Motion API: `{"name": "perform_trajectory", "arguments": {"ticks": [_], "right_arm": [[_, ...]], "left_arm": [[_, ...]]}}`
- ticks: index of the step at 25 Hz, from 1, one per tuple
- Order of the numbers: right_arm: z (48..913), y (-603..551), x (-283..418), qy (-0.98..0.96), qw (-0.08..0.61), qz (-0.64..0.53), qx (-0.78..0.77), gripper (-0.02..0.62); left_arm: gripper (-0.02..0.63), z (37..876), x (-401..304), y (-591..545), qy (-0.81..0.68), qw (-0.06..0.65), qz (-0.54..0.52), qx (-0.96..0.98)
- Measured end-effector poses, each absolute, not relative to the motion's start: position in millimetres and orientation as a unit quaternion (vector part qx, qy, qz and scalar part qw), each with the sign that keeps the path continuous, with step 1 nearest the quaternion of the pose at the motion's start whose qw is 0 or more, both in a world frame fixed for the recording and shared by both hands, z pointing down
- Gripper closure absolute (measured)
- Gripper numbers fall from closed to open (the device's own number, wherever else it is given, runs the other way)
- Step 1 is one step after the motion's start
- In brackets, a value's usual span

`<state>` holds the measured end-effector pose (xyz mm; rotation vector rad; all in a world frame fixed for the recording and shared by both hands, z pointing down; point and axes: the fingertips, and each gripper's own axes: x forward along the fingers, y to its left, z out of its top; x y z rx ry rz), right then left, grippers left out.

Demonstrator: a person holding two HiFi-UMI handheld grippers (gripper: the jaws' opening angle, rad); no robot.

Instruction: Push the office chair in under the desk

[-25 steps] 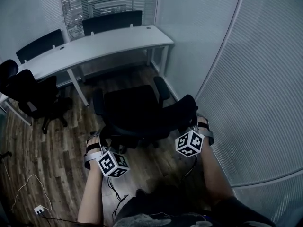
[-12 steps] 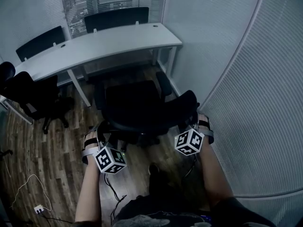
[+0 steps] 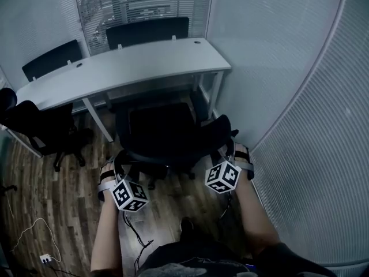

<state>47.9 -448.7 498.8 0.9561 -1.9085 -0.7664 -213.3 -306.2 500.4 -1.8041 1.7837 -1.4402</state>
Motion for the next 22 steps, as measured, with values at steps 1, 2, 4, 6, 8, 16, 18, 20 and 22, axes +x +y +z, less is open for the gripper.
{"name": "perform_trajectory", "arguments": {"ticks": [1,2,4,6,8,16,18,20,22], "right_arm": [[499.8,-458.3,44.6,-0.763,0.422,-0.307,0.381,0.311],[500.5,-467.7,41.7,-0.764,0.42,-0.309,0.38,0.311],[501.0,-485.6,35.4,-0.766,0.415,-0.313,0.379,0.311],[502.2,-500.7,29.4,-0.768,0.413,-0.315,0.375,0.311],[501.2,-512.9,23.1,-0.771,0.412,-0.317,0.369,0.311],[497.7,-545.9,-18.8,-0.779,0.394,-0.331,0.358,0.311],[497.5,-556.1,-31.8,-0.778,0.394,-0.332,0.36,0.311],[498.7,-567.8,-43.4,-0.778,0.393,-0.332,0.36,0.311],[500.6,-581.6,-53.0,-0.78,0.391,-0.333,0.358,0.311]], "left_arm": [[0.333,501.4,-216.1,-315.0,0.61,0.11,-0.49,-0.613],[0.333,502.2,-218.7,-323.7,0.613,0.107,-0.49,-0.611],[0.332,502.8,-224.1,-340.2,0.617,0.102,-0.491,-0.607],[0.331,503.8,-229.1,-353.9,0.619,0.1,-0.491,-0.604],[0.331,503.1,-235.0,-366.0,0.622,0.1,-0.49,-0.602],[0.327,503.3,-279.4,-406.2,0.623,0.092,-0.49,-0.603],[0.327,502.1,-292.4,-416.7,0.626,0.102,-0.485,-0.602],[0.324,502.0,-303.5,-428.4,0.629,0.111,-0.48,-0.602],[0.324,503.2,-312.3,-441.4,0.63,0.117,-0.477,-0.601]]}}
